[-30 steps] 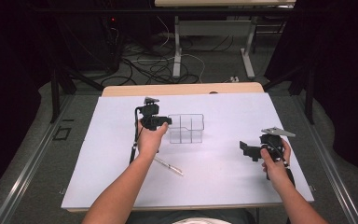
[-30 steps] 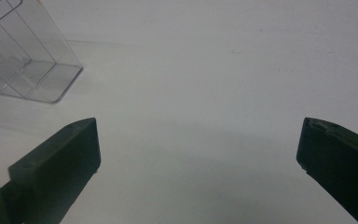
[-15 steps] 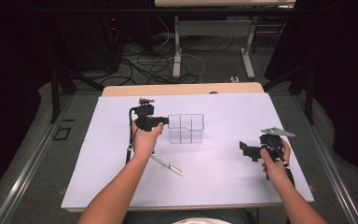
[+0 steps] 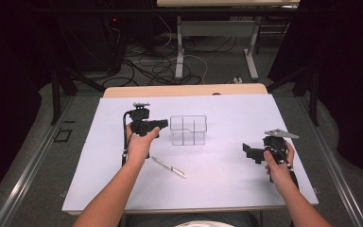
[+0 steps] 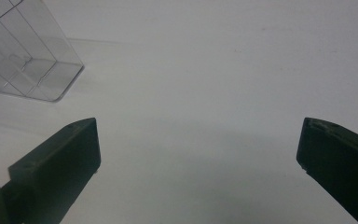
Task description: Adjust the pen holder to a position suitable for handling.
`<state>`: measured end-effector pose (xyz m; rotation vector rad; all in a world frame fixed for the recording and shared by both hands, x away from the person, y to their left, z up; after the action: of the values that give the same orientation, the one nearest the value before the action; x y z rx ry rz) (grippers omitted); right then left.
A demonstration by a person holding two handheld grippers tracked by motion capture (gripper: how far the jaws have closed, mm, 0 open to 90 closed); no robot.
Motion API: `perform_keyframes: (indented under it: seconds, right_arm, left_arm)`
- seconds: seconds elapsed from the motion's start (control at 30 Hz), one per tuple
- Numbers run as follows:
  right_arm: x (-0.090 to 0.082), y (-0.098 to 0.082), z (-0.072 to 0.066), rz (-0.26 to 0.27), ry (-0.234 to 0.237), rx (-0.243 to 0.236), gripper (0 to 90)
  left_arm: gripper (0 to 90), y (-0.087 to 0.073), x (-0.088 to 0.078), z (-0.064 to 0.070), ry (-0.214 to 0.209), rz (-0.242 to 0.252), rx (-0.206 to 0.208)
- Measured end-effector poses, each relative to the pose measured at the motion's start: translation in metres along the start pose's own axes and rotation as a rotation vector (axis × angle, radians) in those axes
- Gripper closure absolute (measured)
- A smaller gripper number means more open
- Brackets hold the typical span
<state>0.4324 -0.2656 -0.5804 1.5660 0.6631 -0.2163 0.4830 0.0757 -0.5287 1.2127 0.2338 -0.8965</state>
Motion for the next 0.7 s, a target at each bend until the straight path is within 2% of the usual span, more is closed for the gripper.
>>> perform_keyframes:
  seconds: [0.1, 0.2, 0.3, 0.33, 0.4, 0.57, 0.6, 0.7]
  right_arm:
    - [0.0, 0.0, 0.0, 0.002, 0.001, -0.004, 0.0]
    - [0.0, 0.0, 0.0, 0.0, 0.002, -0.003, 0.0]
    - [0.0, 0.0, 0.0, 0.002, 0.002, -0.003, 0.0]
    - [0.0, 0.0, 0.0, 0.002, 0.001, -0.006, 0.0]
    - [-0.001, 0.001, 0.0, 0.004, 0.001, -0.005, 0.0]
    - [-0.001, 0.001, 0.0, 0.007, 0.002, -0.01, 0.0]
    - [-0.001, 0.001, 0.0, 0.005, 0.0, -0.01, 0.0]
    - [-0.001, 0.001, -0.002, 0.003, 0.004, -0.011, 0.0]
  left_arm:
    - [42.3, -0.002, -0.004, -0.001, -0.006, 0.008, 0.021]
    - [41.0, -0.002, -0.009, -0.003, 0.002, 0.033, 0.064]
    - [39.0, -0.005, -0.014, -0.004, -0.018, 0.04, 0.093]
    - [38.5, -0.005, -0.016, -0.005, -0.021, 0.06, 0.12]
    - [36.7, -0.007, -0.021, -0.008, -0.016, 0.065, 0.154]
    - [33.6, -0.01, -0.035, -0.01, -0.044, 0.126, 0.182]
    - [31.5, -0.01, -0.037, -0.011, -0.05, 0.14, 0.187]
    - [22.2, -0.016, -0.044, -0.013, -0.073, 0.138, 0.216]
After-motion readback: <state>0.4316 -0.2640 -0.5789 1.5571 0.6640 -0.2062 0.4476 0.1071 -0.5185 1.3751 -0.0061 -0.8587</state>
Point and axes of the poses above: each handheld gripper's, and its own axes: x roughly forward along the jaws, y roughly out of its top, z roughly to its right, the point moved 10 cm from there along x, roughly forward along the jaws, and after that the axes turned 4 degrees about z, right-handed, at the moved point
